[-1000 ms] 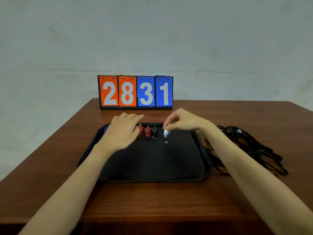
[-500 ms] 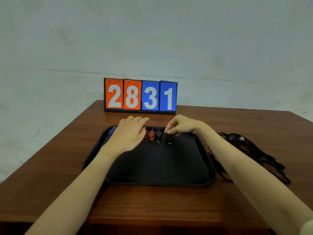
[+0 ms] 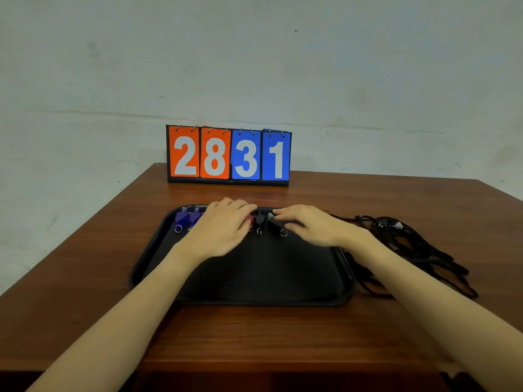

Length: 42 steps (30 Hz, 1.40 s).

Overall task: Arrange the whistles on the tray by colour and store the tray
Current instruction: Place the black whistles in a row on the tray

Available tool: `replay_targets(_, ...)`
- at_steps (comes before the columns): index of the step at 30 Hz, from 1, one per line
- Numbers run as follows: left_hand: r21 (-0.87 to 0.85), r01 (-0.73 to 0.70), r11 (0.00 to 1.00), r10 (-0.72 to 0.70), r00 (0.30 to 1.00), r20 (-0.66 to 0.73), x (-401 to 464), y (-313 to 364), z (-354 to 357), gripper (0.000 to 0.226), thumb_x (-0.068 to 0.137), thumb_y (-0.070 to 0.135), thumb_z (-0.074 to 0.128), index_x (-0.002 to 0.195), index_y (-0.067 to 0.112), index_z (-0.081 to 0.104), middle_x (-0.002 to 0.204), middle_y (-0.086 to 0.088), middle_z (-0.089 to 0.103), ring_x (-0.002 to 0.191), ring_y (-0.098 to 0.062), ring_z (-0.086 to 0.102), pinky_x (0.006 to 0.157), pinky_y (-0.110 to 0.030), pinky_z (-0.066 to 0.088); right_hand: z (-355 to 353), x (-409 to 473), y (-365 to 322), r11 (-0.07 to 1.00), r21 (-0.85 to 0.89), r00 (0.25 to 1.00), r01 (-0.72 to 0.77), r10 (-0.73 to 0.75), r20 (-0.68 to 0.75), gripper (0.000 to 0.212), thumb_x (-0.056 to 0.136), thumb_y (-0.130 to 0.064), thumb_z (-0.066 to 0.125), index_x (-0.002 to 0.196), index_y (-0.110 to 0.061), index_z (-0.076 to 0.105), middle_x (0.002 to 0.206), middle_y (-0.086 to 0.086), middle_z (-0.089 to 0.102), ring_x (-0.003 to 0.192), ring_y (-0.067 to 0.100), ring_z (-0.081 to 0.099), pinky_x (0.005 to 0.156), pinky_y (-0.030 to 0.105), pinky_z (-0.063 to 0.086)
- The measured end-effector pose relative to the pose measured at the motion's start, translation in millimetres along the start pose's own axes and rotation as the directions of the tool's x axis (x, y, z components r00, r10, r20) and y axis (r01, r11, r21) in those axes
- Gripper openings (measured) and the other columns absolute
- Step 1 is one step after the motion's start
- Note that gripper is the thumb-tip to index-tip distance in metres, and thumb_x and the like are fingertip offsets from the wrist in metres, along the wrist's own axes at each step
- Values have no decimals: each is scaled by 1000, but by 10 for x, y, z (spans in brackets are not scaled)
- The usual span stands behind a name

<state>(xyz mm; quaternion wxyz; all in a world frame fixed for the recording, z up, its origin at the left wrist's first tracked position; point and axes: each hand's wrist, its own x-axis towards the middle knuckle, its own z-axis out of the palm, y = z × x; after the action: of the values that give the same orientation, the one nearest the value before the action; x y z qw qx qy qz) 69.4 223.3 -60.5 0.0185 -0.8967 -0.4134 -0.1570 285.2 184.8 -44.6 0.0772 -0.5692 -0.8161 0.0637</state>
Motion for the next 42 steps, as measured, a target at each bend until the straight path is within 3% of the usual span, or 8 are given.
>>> replay_targets(5, -3, 13, 1000, -13, 1000, 28, -16, -3, 11, 45, 101, 32, 38, 145, 25, 36, 146, 4, 42, 133, -14, 37, 110, -34, 28, 99, 20, 0, 999, -39, 997, -23, 25, 72, 44, 99, -14, 45, 143, -15, 43, 154, -3, 34, 142, 16, 29, 118, 38, 24)
replay_targets(9, 5, 28, 1000, -28, 999, 32, -4, 8, -31, 46, 101, 32, 37, 146, 24, 34, 148, 3, 40, 135, -14, 35, 111, -35, 27, 180, 68, -13, 997, -78, 997, -16, 21, 72, 47, 100, -17, 43, 146, -11, 37, 157, 1, 27, 143, 20, 27, 117, 39, 25)
replay_targets(20, -7, 30, 1000, -30, 998, 47, -10, 16, -45, 46, 101, 31, 38, 147, 24, 33, 149, 2, 39, 136, -15, 34, 112, -34, 26, 214, 107, -97, 990, -106, 993, -94, 101, 66, 47, 100, -25, 42, 145, -11, 37, 154, 6, 29, 140, 25, 28, 114, 42, 29)
replay_targets(27, -34, 29, 999, -28, 999, 42, -52, 23, -51, 46, 101, 30, 40, 147, 24, 33, 149, 3, 39, 137, -15, 34, 112, -35, 26, 36, -122, 31, 989, 60, 980, -136, 143, -136, 48, 99, -21, 46, 145, -12, 36, 150, 7, 36, 138, 21, 34, 116, 36, 28)
replay_targets(31, -130, -19, 991, 15, 1000, -25, -77, 96, -61, 46, 100, 28, 43, 145, 25, 36, 147, 4, 41, 136, -12, 34, 111, -34, 27, -111, -403, 391, 965, 133, 933, -227, 254, -254, 43, 98, -17, 48, 139, -9, 43, 145, 9, 42, 133, 23, 41, 111, 33, 30)
replay_targets(35, -164, -87, 983, 75, 994, -79, -20, 257, -91, 45, 99, 27, 45, 143, 25, 39, 146, 4, 44, 135, -12, 36, 111, -35, 30, -275, -671, 931, 870, 221, 803, -441, 493, -336, 40, 96, -11, 50, 135, -6, 47, 141, 12, 47, 128, 26, 46, 108, 37, 35)
replay_targets(39, -104, -179, 978, 170, 982, -87, 124, 483, -157, 45, 99, 30, 44, 144, 24, 39, 146, 5, 43, 134, -10, 37, 109, -31, 31, -246, -858, 1358, 766, 310, 694, -564, 642, -325, 32, 92, -8, 55, 123, -4, 59, 129, 14, 59, 118, 29, 55, 101, 39, 42)
replay_targets(42, -115, -202, 973, 192, 977, -90, 262, 696, -193, 46, 99, 31, 45, 144, 25, 38, 147, 6, 42, 135, -9, 36, 109, -30, 30, -139, -906, 1468, 749, 265, 702, -607, 662, -262, 25, 92, -14, 59, 115, -9, 65, 121, 10, 64, 114, 29, 57, 102, 47, 41)
